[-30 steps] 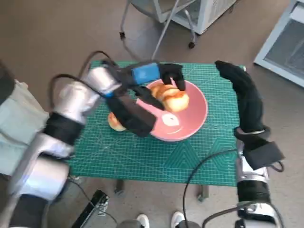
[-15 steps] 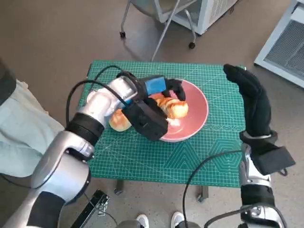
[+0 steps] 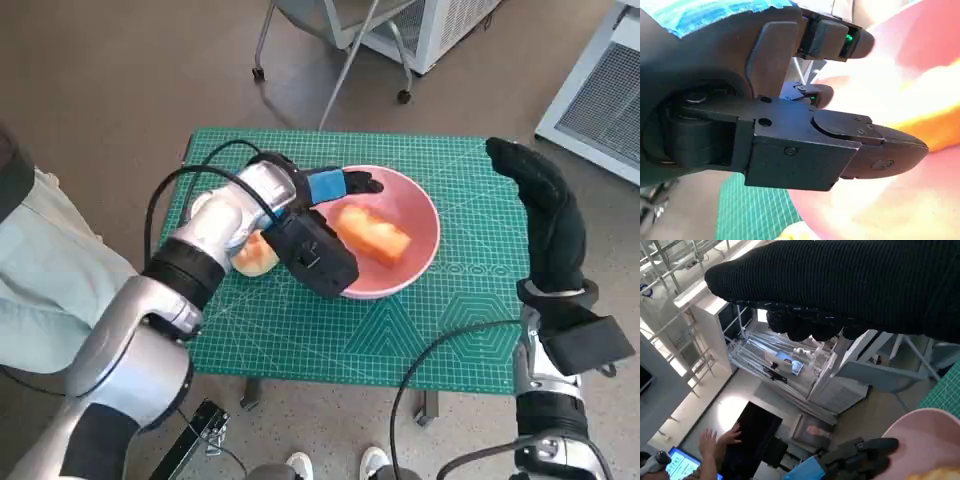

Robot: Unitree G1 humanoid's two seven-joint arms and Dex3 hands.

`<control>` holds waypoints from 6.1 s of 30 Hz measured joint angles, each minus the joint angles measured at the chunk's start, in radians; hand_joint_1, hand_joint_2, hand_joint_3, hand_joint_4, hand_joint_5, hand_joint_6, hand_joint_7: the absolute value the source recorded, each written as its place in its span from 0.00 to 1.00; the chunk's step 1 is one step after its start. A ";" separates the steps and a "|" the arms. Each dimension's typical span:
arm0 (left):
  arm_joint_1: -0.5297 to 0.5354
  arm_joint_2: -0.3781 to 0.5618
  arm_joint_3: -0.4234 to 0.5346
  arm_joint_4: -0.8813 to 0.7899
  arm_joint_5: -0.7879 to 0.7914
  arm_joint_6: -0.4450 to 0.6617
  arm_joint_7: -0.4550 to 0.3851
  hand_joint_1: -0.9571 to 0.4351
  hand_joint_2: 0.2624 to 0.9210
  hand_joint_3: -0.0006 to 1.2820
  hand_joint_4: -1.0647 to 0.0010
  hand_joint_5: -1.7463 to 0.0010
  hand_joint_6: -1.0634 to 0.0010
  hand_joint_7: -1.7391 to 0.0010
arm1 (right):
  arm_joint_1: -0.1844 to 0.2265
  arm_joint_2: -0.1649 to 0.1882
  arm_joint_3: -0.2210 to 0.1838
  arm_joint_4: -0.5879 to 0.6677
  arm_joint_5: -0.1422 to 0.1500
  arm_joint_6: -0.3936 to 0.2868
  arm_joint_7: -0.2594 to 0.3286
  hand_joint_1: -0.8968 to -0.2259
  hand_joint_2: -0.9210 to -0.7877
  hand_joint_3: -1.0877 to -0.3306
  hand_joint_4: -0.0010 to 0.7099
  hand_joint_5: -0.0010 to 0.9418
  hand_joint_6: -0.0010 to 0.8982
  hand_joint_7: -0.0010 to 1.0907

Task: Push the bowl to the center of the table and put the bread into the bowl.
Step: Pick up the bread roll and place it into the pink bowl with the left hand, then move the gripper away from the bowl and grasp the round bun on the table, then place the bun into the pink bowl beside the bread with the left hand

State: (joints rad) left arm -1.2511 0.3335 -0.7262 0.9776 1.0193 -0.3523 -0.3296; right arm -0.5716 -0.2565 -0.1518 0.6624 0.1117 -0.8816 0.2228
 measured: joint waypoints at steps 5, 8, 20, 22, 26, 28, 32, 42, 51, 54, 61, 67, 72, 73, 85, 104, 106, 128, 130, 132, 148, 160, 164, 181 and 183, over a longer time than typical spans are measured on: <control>0.008 0.046 0.011 -0.058 -0.018 -0.021 -0.012 0.55 0.79 0.00 1.00 1.00 0.90 0.99 | -0.001 0.002 0.002 0.001 0.000 0.000 0.000 0.47 0.00 0.48 0.33 0.15 0.01 0.73; 0.031 0.094 0.039 -0.143 -0.050 -0.035 -0.046 0.56 0.78 0.00 1.00 1.00 0.91 0.99 | -0.002 0.006 0.005 0.002 -0.001 0.000 0.000 0.48 0.00 0.48 0.34 0.15 0.01 0.73; 0.213 0.359 0.246 -0.612 -0.199 -0.060 -0.178 0.63 0.73 0.00 1.00 1.00 0.87 0.98 | -0.003 0.028 0.016 -0.004 0.005 0.008 0.004 0.49 0.00 0.47 0.37 0.14 0.01 0.74; 0.249 0.402 0.289 -0.675 -0.214 -0.056 -0.191 0.63 0.72 0.00 1.00 1.00 0.86 0.98 | -0.004 0.028 0.016 -0.004 0.006 0.012 0.010 0.48 0.00 0.47 0.37 0.14 0.00 0.74; 0.318 0.478 0.364 -0.783 -0.229 -0.013 -0.239 0.60 0.70 0.00 1.00 1.00 0.88 0.99 | -0.008 0.030 0.016 -0.001 0.013 0.015 0.020 0.48 0.00 0.47 0.37 0.13 0.00 0.74; 0.347 0.505 0.395 -0.825 -0.237 0.014 -0.270 0.59 0.69 0.00 1.00 1.00 0.89 0.99 | -0.010 0.031 0.016 0.001 0.020 0.015 0.025 0.48 0.00 0.47 0.38 0.13 0.00 0.74; 0.402 0.545 0.445 -0.888 -0.252 0.059 -0.321 0.61 0.68 0.00 1.00 1.00 0.93 1.00 | -0.016 0.036 0.017 0.007 0.022 0.016 0.029 0.50 0.00 0.47 0.38 0.13 0.00 0.75; 0.499 0.578 0.481 -0.944 -0.249 0.101 -0.358 0.61 0.68 0.00 1.00 1.00 0.93 1.00 | -0.035 0.041 0.026 0.010 0.019 0.024 0.031 0.51 0.00 0.46 0.38 0.13 0.00 0.76; 0.520 0.570 0.464 -0.939 -0.204 0.119 -0.364 0.60 0.69 0.00 1.00 1.00 0.91 0.99 | -0.040 0.041 0.034 0.010 0.002 0.031 0.030 0.50 0.00 0.44 0.37 0.13 0.00 0.77; 0.520 0.559 0.453 -0.919 -0.193 0.131 -0.367 0.60 0.69 0.00 1.00 1.00 0.91 0.99 | -0.042 0.041 0.034 0.010 0.002 0.034 0.029 0.50 0.00 0.43 0.37 0.13 0.00 0.77; 0.515 0.519 0.409 -0.842 -0.162 0.146 -0.374 0.58 0.69 0.00 1.00 1.00 0.88 0.98 | -0.043 0.041 0.035 0.004 0.001 0.045 0.029 0.50 0.00 0.43 0.37 0.13 0.00 0.78; 0.494 0.477 0.366 -0.747 -0.147 0.146 -0.367 0.58 0.70 0.00 1.00 1.00 0.82 0.96 | -0.042 0.041 0.035 -0.008 0.003 0.052 0.030 0.49 0.00 0.43 0.37 0.13 0.00 0.79; 0.463 0.443 0.326 -0.657 -0.115 0.142 -0.332 0.58 0.70 0.00 0.97 0.99 0.78 0.95 | -0.042 0.036 0.033 -0.010 0.004 0.054 0.031 0.50 0.00 0.43 0.37 0.13 0.00 0.78; 0.457 0.438 0.317 -0.638 -0.111 0.141 -0.324 0.58 0.70 0.00 0.97 0.99 0.78 0.95 | -0.042 0.035 0.033 -0.010 0.004 0.054 0.031 0.50 0.00 0.44 0.37 0.13 0.00 0.78; 0.375 0.355 0.222 -0.442 -0.042 0.139 -0.275 0.59 0.71 0.00 0.96 1.00 0.76 0.96 | -0.038 0.026 0.026 -0.010 0.010 0.050 0.040 0.50 0.00 0.45 0.37 0.13 0.00 0.78; 0.226 0.181 0.063 -0.044 0.030 0.146 -0.121 0.64 0.76 0.01 0.93 0.99 0.72 0.97 | -0.028 0.025 0.011 -0.011 0.036 0.040 0.056 0.48 0.00 0.47 0.38 0.12 0.00 0.77; 0.213 0.163 0.043 -0.010 0.038 0.146 -0.105 0.65 0.78 0.02 0.91 0.99 0.70 0.96 | -0.027 0.025 0.011 -0.014 0.039 0.040 0.057 0.48 0.00 0.47 0.38 0.12 0.00 0.76; 0.147 0.096 -0.160 0.183 0.157 0.113 0.215 0.69 1.00 0.20 0.55 0.25 0.61 0.20 | 0.005 0.024 0.002 -0.044 0.021 0.038 0.048 0.50 0.00 0.46 0.39 0.11 0.00 0.76; 0.142 0.096 -0.166 0.187 0.157 0.111 0.218 0.69 1.00 0.21 0.57 0.23 0.61 0.18 | 0.006 0.024 0.002 -0.046 0.019 0.038 0.045 0.50 0.00 0.46 0.39 0.11 0.00 0.75; 0.137 0.094 -0.171 0.193 0.157 0.109 0.218 0.69 1.00 0.21 0.59 0.23 0.61 0.18 | 0.006 0.024 0.001 -0.047 0.017 0.037 0.041 0.50 0.00 0.46 0.39 0.11 0.00 0.75; 0.132 0.110 -0.184 0.194 0.151 0.077 0.230 0.69 1.00 0.22 0.62 0.22 0.60 0.16 | 0.006 0.026 0.001 -0.046 0.004 0.029 0.031 0.49 0.00 0.46 0.39 0.10 0.00 0.75; 0.110 0.194 -0.126 0.153 0.100 0.039 0.175 0.69 1.00 0.15 0.52 0.31 0.50 0.19 | 0.005 0.029 0.002 -0.046 0.012 0.029 0.032 0.49 0.00 0.46 0.40 0.09 0.00 0.75; 0.080 0.236 -0.061 0.079 0.048 0.037 0.135 0.69 1.00 0.11 0.47 0.34 0.44 0.23 | 0.004 0.031 0.003 -0.044 0.020 0.030 0.037 0.49 0.00 0.46 0.40 0.09 0.00 0.75; -0.013 0.299 0.116 -0.392 -0.008 0.068 0.029 0.69 1.00 0.07 0.42 0.39 0.36 0.27 | -0.005 0.037 0.011 -0.033 0.018 0.030 0.040 0.50 0.00 0.45 0.41 0.08 0.00 0.76; -0.011 0.291 0.119 -0.426 -0.008 0.057 0.036 0.69 1.00 0.06 0.40 0.40 0.35 0.28 | -0.005 0.037 0.012 -0.033 0.015 0.030 0.040 0.50 0.00 0.45 0.41 0.08 0.00 0.76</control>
State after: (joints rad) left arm -1.2621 0.6245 -0.6075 0.5517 1.0116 -0.2949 -0.2935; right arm -0.5763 -0.2199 -0.1398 0.6290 0.1267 -0.8517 0.2626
